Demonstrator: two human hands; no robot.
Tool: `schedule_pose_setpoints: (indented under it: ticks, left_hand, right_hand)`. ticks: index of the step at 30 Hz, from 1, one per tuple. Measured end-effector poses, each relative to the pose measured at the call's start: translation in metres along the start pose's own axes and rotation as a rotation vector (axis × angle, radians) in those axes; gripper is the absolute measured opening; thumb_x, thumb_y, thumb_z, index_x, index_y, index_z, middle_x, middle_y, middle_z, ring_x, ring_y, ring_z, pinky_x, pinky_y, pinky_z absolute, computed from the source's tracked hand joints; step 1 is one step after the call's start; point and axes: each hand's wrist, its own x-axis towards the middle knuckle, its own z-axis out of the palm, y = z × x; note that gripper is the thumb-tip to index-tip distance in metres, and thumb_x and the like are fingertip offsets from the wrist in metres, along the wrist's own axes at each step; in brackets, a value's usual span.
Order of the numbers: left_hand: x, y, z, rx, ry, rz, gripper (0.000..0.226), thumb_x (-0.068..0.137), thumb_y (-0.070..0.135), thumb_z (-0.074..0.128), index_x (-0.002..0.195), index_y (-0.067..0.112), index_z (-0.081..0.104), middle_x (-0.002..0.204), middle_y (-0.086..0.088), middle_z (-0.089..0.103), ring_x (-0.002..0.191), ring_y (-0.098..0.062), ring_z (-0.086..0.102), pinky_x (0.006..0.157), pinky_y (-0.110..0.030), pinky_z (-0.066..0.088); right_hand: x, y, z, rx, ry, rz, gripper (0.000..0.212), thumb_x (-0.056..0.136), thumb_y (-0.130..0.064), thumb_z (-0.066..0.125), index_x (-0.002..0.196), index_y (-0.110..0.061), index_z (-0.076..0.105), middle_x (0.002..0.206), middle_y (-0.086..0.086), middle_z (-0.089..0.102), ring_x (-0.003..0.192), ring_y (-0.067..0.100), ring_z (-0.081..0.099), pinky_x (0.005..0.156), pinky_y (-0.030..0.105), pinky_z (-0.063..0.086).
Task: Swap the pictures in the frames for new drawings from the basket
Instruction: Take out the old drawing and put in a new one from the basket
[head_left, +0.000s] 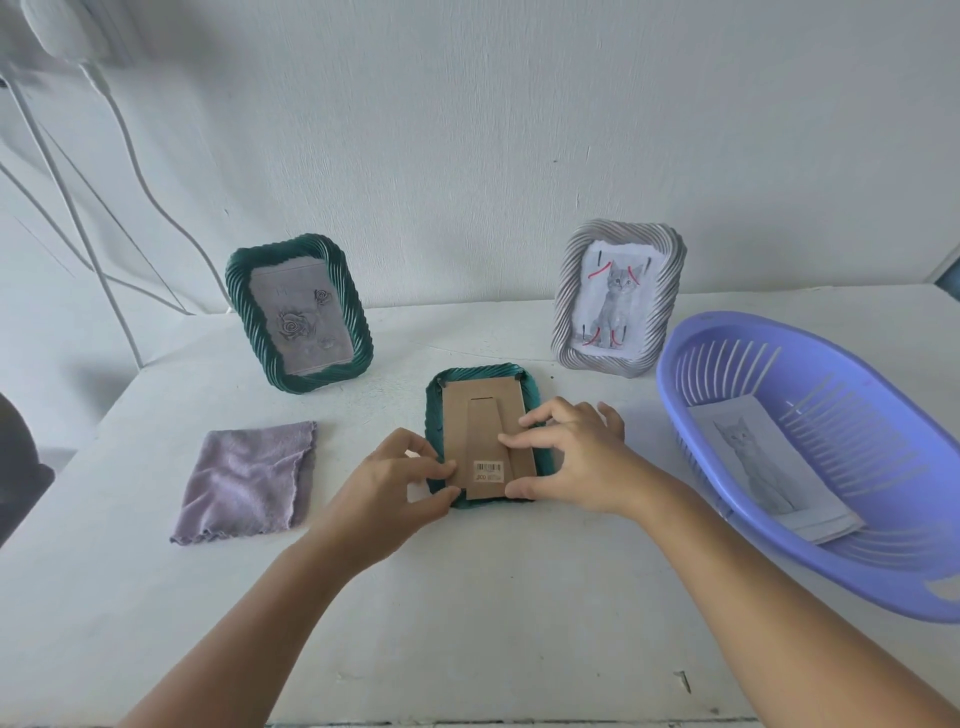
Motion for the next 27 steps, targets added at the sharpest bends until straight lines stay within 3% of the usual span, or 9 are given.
schedule_pose_setpoints:
  ticks: [4,8,12,15,17,23,27]
  left_hand:
    - [-0.002,0.003,0.008,-0.057,0.065,0.004,0.015,0.089,0.024,0.077,0.104,0.023,0.079,0.099,0.015,0.057,0.080,-0.005,0.057,0.070,-0.010,0.040]
    - [0.001,0.003,0.009,-0.075,0.069,-0.016,0.012,0.088,0.019,0.078,0.100,0.019,0.079,0.095,0.013,0.059,0.079,-0.006,0.057,0.070,-0.009,0.040]
    - [0.006,0.007,0.002,-0.078,0.033,-0.061,0.012,0.089,0.032,0.075,0.101,0.031,0.075,0.095,0.013,0.058,0.079,-0.008,0.058,0.070,-0.012,0.040]
    - [0.019,0.015,-0.005,-0.023,-0.080,-0.116,0.039,0.087,0.057,0.069,0.124,0.053,0.058,0.097,0.014,0.055,0.076,-0.006,0.059,0.070,-0.017,0.041]
    - [0.027,0.020,-0.009,0.048,-0.157,-0.138,0.054,0.084,0.066,0.066,0.135,0.055,0.051,0.098,0.015,0.052,0.081,-0.003,0.056,0.072,-0.018,0.042]
    - [0.034,0.026,-0.010,0.050,-0.215,-0.169,0.062,0.082,0.059,0.075,0.139,0.049,0.054,0.099,0.016,0.047,0.081,0.002,0.051,0.059,-0.015,0.038]
    - [0.035,0.023,-0.009,0.030,-0.214,-0.191,0.064,0.081,0.059,0.076,0.140,0.049,0.054,0.101,0.014,0.048,0.083,-0.001,0.051,0.060,-0.017,0.039]
  right_hand:
    - [0.000,0.000,0.000,-0.001,0.003,-0.006,0.062,0.068,-0.079,0.070,0.126,-0.059,0.060,0.127,-0.029,0.042,0.128,0.004,0.034,0.118,0.039,-0.005]
    - [0.000,0.000,0.000,-0.004,0.002,-0.004,0.062,0.069,-0.078,0.070,0.126,-0.059,0.060,0.127,-0.029,0.042,0.128,0.005,0.034,0.117,0.038,-0.004]
    - [0.000,0.000,0.000,0.005,-0.008,0.005,0.062,0.069,-0.078,0.070,0.127,-0.059,0.059,0.127,-0.030,0.041,0.128,0.004,0.034,0.120,0.044,-0.002]
    - [-0.001,-0.001,-0.002,0.000,-0.030,0.012,0.061,0.071,-0.077,0.069,0.128,-0.059,0.058,0.128,-0.030,0.040,0.129,0.005,0.033,0.121,0.046,-0.004]
    - [-0.002,-0.001,-0.004,-0.011,-0.051,0.015,0.058,0.075,-0.074,0.068,0.130,-0.058,0.057,0.130,-0.029,0.040,0.130,0.006,0.032,0.121,0.046,-0.006]
    - [-0.003,-0.001,-0.008,-0.017,-0.110,0.026,0.052,0.085,-0.051,0.065,0.134,-0.062,0.051,0.135,-0.031,0.037,0.130,0.007,0.031,0.120,0.046,-0.007]
    - [-0.005,0.000,-0.010,-0.010,-0.149,0.022,0.057,0.081,-0.050,0.065,0.135,-0.062,0.049,0.138,-0.032,0.034,0.128,0.004,0.029,0.120,0.048,-0.003]
